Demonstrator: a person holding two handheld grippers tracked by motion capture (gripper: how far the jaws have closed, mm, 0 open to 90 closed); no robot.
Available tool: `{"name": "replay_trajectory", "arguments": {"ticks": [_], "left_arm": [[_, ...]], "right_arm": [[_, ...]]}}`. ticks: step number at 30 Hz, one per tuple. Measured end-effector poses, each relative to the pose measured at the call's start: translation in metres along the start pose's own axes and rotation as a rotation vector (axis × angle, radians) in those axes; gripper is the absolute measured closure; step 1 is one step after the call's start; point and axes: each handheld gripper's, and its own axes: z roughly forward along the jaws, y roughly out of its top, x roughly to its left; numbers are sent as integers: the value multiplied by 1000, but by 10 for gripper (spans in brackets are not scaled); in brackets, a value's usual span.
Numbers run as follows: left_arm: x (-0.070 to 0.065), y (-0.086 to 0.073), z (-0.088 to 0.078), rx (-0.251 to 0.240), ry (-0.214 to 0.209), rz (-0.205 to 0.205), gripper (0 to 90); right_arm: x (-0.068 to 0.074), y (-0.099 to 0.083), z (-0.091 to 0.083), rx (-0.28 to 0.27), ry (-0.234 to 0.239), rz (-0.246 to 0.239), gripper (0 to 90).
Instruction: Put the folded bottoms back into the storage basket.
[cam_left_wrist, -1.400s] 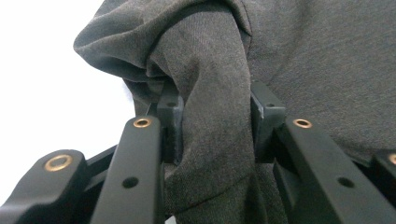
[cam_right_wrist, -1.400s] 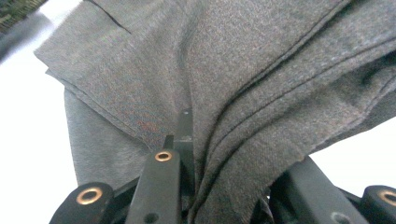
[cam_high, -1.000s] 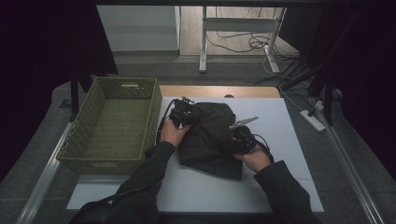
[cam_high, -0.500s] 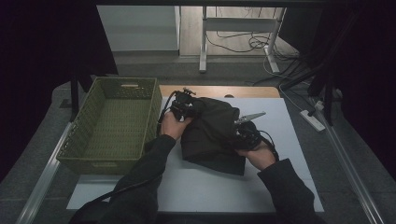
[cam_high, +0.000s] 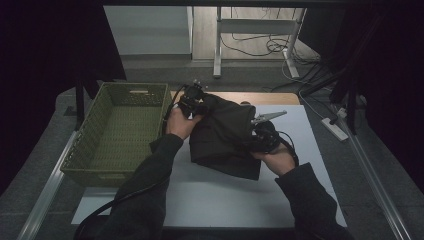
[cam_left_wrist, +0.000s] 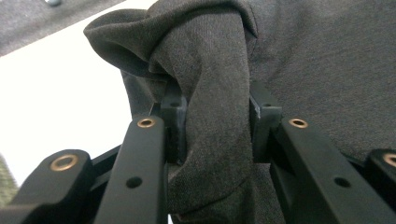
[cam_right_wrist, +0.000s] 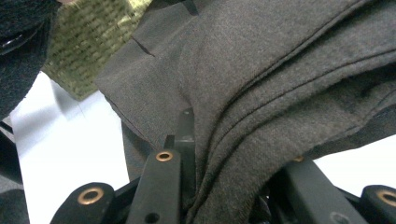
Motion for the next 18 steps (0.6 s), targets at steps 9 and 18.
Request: {"name": "replay_trajectory", "arguments": {"ticks": [9, 18], "left_arm": [[14, 8, -25, -18, 17, -3, 660], [31, 11, -49, -22, 56, -10, 659]], "right_arm": [[8, 23, 2, -28, 8, -26, 719], [16, 44, 12, -51, 29, -41, 719]]}}
